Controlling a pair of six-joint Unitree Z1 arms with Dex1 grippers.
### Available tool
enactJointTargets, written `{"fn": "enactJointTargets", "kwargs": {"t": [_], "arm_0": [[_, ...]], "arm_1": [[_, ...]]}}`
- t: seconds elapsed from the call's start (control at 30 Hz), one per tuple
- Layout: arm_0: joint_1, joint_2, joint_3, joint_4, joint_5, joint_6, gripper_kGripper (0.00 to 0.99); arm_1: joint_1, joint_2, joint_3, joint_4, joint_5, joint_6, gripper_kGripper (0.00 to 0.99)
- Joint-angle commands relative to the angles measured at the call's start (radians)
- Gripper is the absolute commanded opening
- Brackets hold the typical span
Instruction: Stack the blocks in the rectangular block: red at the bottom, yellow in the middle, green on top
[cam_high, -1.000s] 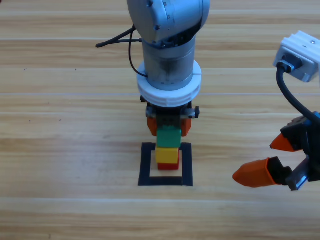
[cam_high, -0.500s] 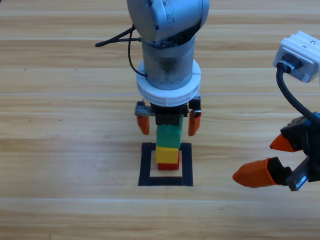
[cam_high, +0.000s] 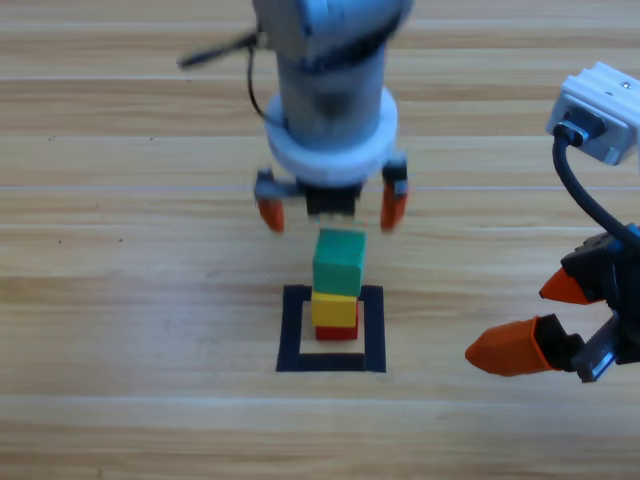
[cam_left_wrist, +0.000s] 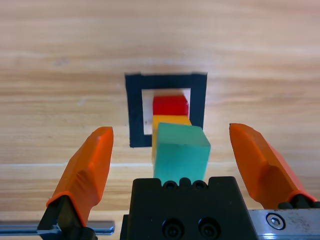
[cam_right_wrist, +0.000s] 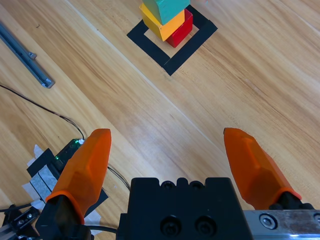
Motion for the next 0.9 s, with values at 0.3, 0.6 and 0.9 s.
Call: {"fn": "enactJointTargets", "kwargs": {"t": [0.3, 0.6, 0.9], "arm_0": [[-0.340, -0.437, 0.315, -0.061, 0.319, -0.231, 0.990], [-0.440, -0.746, 0.971, -0.456, 0.377, -0.276, 0.990], [-0.440, -0.834, 1.154, -0.597, 0.379, -0.239, 0.990]], "arm_1": [[0.000, 0.016, 0.025, -0.016, 0.022, 0.003, 0.990], [0.000, 0.020, 0.025, -0.016, 0.022, 0.003, 0.990], [0.000, 0.022, 0.024, -0.016, 0.022, 0.003, 0.990]]}}
